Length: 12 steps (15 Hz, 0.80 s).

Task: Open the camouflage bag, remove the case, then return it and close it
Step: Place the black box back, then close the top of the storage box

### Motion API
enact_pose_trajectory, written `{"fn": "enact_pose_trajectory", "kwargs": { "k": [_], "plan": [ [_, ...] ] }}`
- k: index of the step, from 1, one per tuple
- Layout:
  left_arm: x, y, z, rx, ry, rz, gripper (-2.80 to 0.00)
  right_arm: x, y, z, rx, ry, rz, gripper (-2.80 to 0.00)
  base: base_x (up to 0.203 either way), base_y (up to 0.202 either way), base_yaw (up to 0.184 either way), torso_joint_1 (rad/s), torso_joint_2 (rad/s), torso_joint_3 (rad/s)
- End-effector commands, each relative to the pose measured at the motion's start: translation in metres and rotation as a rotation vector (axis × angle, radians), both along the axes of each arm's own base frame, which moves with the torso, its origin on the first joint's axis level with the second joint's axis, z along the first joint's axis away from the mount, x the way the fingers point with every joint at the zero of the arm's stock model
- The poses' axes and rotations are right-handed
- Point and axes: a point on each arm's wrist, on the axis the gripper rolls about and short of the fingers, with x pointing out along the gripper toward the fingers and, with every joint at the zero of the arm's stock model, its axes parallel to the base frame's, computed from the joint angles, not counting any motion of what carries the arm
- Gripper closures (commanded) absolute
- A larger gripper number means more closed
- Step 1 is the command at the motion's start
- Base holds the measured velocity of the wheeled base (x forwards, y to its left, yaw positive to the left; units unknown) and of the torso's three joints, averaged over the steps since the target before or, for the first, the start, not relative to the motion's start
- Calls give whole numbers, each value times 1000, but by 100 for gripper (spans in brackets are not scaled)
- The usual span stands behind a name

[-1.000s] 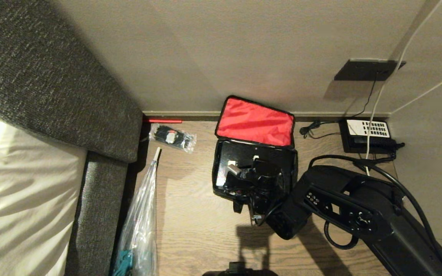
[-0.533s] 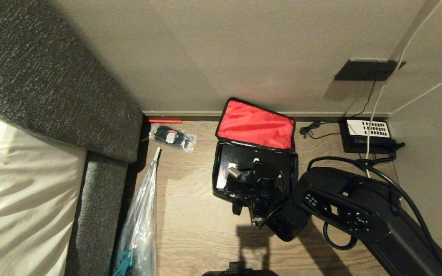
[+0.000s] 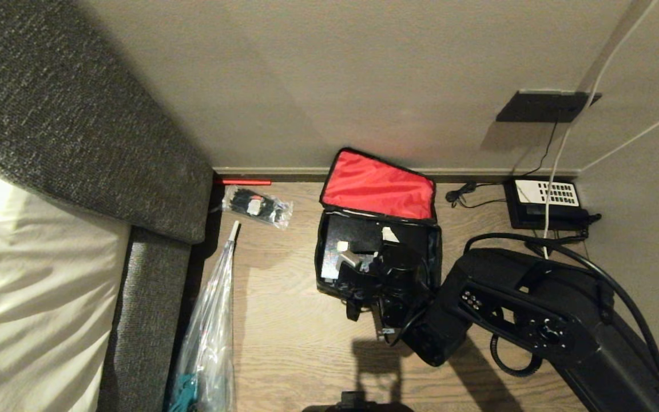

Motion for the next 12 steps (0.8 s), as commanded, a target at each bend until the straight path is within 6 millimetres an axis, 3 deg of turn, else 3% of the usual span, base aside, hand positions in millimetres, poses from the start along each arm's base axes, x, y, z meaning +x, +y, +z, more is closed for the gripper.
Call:
{"fn": "enact_pose_trajectory", "kwargs": {
  "k": [1, 4, 5, 9, 12],
  "plan": [
    [0, 0, 0, 0, 0, 0, 0, -15, -10, 33, 15, -8, 32, -280, 0, 0, 0, 0, 0, 0],
    [0, 0, 0, 0, 0, 0, 0, -41, -28, 75, 62, -4, 67, -280, 0, 0, 0, 0, 0, 0],
    [0, 0, 0, 0, 0, 0, 0, -50, -35, 91, 82, 0, 70, 0, 0, 0, 0, 0, 0, 0],
    [0, 0, 0, 0, 0, 1, 0, -100, -73, 143, 204, 77, 60, 0, 0, 0, 0, 0, 0, 0],
    [0, 0, 0, 0, 0, 2, 0, -151, -119, 170, 396, 194, -18, 0, 0, 0, 0, 0, 0, 0]
  ]
}}
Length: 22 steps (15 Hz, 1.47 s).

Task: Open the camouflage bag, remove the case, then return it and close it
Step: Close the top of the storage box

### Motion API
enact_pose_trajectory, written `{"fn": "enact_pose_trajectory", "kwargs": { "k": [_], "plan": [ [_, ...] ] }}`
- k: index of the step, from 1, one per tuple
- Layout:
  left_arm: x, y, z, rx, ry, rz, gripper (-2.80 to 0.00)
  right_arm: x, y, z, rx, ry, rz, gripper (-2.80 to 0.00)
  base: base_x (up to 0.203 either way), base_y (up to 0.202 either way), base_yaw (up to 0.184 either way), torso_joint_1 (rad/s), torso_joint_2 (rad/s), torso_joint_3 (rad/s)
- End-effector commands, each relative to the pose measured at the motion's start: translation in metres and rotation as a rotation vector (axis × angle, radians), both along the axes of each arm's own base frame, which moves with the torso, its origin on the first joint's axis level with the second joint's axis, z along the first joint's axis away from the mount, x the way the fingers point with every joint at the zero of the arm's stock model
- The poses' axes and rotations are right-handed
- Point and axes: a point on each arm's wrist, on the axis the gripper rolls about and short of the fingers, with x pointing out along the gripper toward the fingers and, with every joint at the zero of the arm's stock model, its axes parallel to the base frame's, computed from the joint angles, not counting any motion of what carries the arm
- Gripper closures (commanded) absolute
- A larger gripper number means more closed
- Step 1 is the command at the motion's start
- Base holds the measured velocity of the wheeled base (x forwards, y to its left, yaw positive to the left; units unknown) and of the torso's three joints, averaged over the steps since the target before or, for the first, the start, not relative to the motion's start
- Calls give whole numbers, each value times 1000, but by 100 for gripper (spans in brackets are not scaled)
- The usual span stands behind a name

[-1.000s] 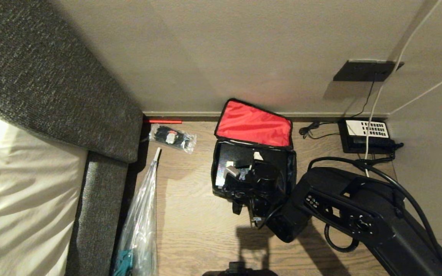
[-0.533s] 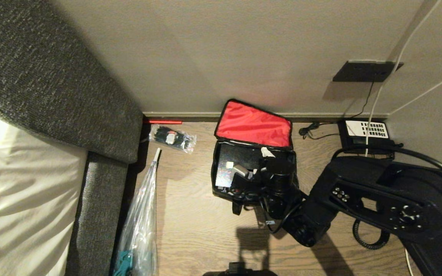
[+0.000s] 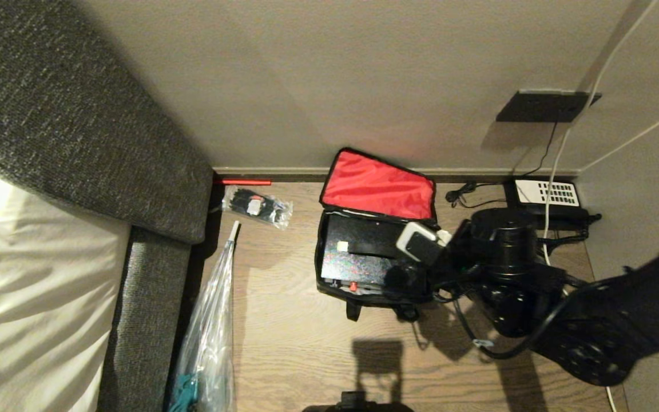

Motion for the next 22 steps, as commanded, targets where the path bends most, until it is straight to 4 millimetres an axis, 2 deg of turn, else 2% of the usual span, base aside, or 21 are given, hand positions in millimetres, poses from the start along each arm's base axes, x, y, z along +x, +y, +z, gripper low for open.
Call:
{"fn": "enact_pose_trajectory", "kwargs": {
  "k": [1, 4, 6, 8, 10, 12, 14, 22],
  "plan": [
    [0, 0, 0, 1, 1, 1, 0, -56, -50, 47, 199, 35, -109, 0, 0, 0, 0, 0, 0, 0],
    [0, 0, 0, 1, 1, 1, 0, -112, -104, 58, 446, 144, -340, 0, 0, 0, 0, 0, 0, 0],
    [0, 0, 0, 1, 1, 1, 0, -155, -137, 66, 617, 197, -385, 0, 0, 0, 0, 0, 0, 0],
    [0, 0, 0, 1, 1, -1, 0, -198, -166, 55, 748, 299, -457, 0, 0, 0, 0, 0, 0, 0],
    [0, 0, 0, 1, 1, -1, 0, -239, -179, 31, 858, 439, -516, 0, 0, 0, 0, 0, 0, 0],
    [0, 0, 0, 1, 1, 1, 0, -265, -182, 20, 992, 523, -458, 0, 0, 0, 0, 0, 0, 0],
    [0, 0, 0, 1, 1, 1, 0, -269, -181, 27, 1060, 521, -413, 0, 0, 0, 0, 0, 0, 0],
    [0, 0, -1, -24, 2, 2, 0, -265, -180, 28, 1063, 535, -403, 0, 10, -6, 2, 1, 1, 1]
  ]
}}
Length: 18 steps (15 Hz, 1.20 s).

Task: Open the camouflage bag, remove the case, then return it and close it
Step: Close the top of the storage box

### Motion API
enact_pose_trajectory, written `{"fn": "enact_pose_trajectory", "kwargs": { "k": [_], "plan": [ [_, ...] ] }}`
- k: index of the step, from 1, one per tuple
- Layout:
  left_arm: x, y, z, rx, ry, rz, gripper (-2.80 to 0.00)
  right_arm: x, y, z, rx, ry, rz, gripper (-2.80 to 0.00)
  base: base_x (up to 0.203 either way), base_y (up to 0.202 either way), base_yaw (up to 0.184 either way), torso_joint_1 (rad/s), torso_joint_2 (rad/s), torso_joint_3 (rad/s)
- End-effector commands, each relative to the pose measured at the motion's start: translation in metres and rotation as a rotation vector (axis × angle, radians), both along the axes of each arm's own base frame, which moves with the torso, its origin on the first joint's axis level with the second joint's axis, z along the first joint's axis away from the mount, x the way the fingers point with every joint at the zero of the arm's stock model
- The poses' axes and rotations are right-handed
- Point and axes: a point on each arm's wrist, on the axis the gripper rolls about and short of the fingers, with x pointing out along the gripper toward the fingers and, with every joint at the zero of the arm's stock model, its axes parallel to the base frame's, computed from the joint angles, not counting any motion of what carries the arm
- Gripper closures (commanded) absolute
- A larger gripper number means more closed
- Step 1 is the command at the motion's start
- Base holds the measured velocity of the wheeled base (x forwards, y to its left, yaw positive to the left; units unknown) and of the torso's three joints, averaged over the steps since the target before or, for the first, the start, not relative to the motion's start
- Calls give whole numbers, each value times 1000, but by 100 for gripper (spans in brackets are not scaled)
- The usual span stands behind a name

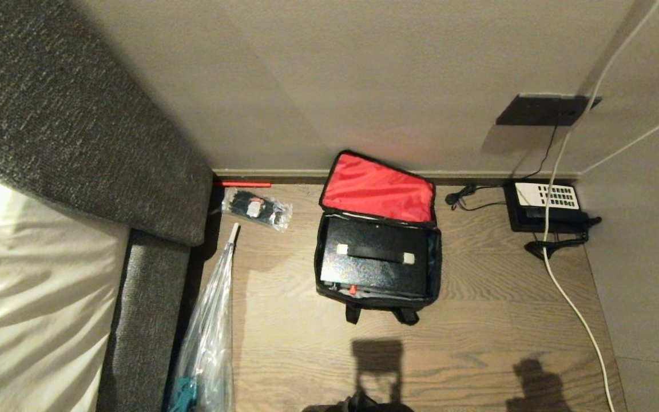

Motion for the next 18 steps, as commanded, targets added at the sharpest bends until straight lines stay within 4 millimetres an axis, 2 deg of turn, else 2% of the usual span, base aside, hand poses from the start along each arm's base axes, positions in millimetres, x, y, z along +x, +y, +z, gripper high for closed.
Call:
{"fn": "enact_pose_trajectory", "kwargs": {
  "k": [1, 6, 16, 18],
  "plan": [
    [0, 0, 0, -3, -1, 1, 0, 0, 0, -2, -1, 8, 1, 0, 172, -115, 0, 2, 2, 2],
    [0, 0, 0, -6, -1, 0, 0, -3, 0, -3, -3, 4, 3, 0, 174, -170, 2, 4, 4, 1],
    [0, 0, 1, -29, -3, -1, 0, -4, -1, -7, -8, 14, 4, 0, 0, 0, 0, 0, 0, 0],
    [0, 0, 1, -20, -3, 0, 0, -4, -1, -7, -8, 14, 4, 0, -3, 130, 1, 4, 4, 7]
  ]
}}
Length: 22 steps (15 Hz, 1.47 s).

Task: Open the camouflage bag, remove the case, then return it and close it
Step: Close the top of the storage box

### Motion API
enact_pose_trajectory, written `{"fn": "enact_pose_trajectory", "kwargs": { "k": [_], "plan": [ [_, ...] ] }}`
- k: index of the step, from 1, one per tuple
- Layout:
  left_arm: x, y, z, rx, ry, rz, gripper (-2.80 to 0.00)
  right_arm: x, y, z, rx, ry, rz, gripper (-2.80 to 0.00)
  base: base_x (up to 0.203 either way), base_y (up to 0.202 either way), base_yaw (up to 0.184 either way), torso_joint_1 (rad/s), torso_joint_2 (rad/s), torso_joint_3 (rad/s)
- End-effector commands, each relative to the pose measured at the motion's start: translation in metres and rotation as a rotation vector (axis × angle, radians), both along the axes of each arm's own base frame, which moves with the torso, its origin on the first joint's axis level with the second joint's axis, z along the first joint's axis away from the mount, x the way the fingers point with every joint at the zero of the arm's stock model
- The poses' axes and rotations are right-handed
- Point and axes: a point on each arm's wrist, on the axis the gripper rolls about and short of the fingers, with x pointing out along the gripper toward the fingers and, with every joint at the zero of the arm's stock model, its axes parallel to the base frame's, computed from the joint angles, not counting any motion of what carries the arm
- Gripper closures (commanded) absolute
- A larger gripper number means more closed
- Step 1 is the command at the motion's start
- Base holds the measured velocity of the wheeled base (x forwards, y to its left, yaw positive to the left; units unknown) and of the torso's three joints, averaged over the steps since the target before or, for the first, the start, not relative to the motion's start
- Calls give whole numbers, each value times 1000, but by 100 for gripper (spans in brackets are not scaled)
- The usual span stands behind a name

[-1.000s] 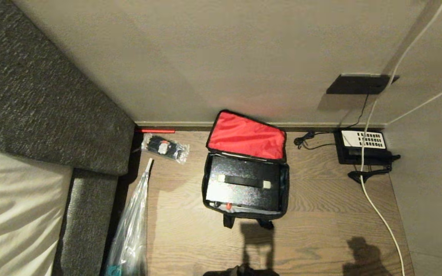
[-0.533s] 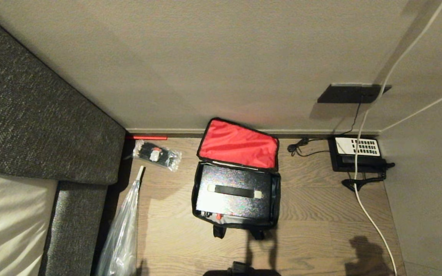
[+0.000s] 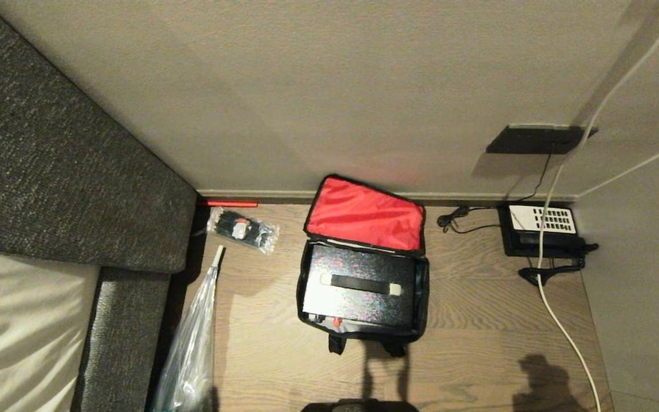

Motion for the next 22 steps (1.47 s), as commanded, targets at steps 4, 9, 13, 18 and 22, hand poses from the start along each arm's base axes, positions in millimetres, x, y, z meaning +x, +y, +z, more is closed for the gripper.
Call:
{"fn": "enact_pose_trajectory", "kwargs": {
  "k": [4, 9, 13, 18, 22],
  "plan": [
    [0, 0, 0, 6, 1, 4, 0, 1, 0, 0, -1, 7, -1, 0, 0, 144, 2, 2, 2, 2],
    [0, 0, 0, 10, -1, 6, 0, 1, 0, -2, -4, 7, 1, 0, 0, 0, 0, 0, 0, 0],
    [0, 0, 0, -5, 0, 6, 0, 0, 0, -3, -5, 6, 2, 0, 66, 0, 1, 1, 1, 1],
    [0, 0, 0, -2, 1, 6, 0, 0, 0, -2, -3, 3, 4, 0, 116, 0, 2, 3, 3, 0],
    [0, 0, 0, -2, 1, 6, 0, 4, 1, 2, 7, -3, 5, 0, 0, 0, 0, 0, 0, 0]
  ]
}}
